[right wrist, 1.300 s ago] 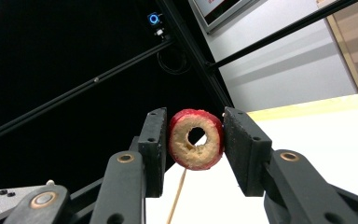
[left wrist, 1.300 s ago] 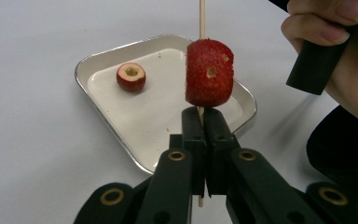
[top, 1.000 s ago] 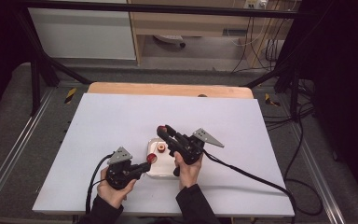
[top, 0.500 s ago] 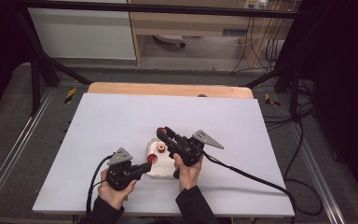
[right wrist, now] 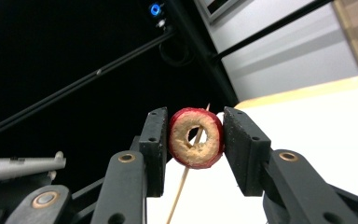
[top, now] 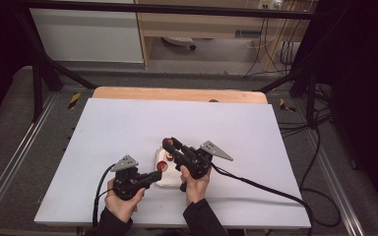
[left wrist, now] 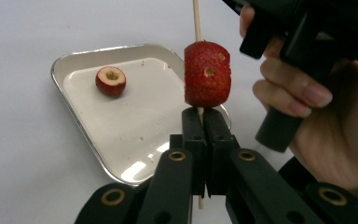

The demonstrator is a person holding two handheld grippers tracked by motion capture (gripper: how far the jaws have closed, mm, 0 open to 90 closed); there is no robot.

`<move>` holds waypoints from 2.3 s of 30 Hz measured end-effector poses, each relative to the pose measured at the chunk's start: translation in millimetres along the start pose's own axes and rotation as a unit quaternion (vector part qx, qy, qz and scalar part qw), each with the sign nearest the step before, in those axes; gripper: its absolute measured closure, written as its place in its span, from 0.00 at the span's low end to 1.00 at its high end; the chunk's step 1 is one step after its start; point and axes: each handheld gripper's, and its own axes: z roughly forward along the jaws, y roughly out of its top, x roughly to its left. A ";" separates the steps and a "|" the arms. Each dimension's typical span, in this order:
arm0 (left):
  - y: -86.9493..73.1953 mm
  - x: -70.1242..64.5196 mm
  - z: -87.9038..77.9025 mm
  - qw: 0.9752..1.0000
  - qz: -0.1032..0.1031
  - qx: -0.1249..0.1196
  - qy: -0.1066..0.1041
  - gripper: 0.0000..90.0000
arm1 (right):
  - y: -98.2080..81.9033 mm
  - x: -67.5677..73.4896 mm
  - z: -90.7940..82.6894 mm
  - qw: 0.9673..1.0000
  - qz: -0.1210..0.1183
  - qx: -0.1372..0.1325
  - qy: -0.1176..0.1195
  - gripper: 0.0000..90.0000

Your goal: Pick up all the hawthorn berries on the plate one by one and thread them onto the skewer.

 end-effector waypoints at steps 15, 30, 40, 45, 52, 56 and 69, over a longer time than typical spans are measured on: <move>9.9 6.7 3.0 0.999 0.037 -0.002 0.032 0.99 | -10.1 5.7 1.5 0.999 -0.001 0.048 0.002 0.69; 1.9 26.7 -4.3 0.993 0.092 0.036 0.070 0.98 | 23.4 -13.7 -15.9 0.971 -0.107 0.196 -0.084 0.19; 0.6 39.7 -14.9 0.990 0.114 0.037 0.077 0.98 | 26.7 -28.2 -16.1 0.933 -0.143 0.315 -0.097 0.14; -0.7 44.1 -20.0 0.989 0.122 0.042 0.079 0.98 | 36.4 -29.1 -1.7 0.911 -0.169 0.360 -0.107 0.13; -3.8 50.5 -23.9 0.987 0.130 0.045 0.083 0.98 | 42.2 -32.4 27.1 0.877 -0.203 0.420 -0.113 0.14; -4.2 54.2 -25.6 0.988 0.123 0.045 0.083 0.98 | 42.8 -32.4 42.9 0.857 -0.222 0.450 -0.114 0.17; -2.8 55.0 -27.7 0.988 0.124 0.041 0.079 0.98 | 33.2 -36.5 87.8 0.807 -0.250 0.527 -0.089 0.32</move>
